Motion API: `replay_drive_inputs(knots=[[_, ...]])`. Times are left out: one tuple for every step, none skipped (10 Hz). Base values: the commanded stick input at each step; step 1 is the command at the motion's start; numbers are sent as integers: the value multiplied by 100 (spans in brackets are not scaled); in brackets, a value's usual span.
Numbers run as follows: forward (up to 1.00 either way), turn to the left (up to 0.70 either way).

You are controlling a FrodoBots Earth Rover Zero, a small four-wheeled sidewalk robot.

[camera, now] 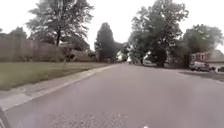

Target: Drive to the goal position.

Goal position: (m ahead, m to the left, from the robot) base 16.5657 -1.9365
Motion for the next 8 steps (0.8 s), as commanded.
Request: replay_drive_inputs(knots=[[70,0],[70,0],[70,0],[70,0],[70,0],[70,0],[70,0],[70,0]])
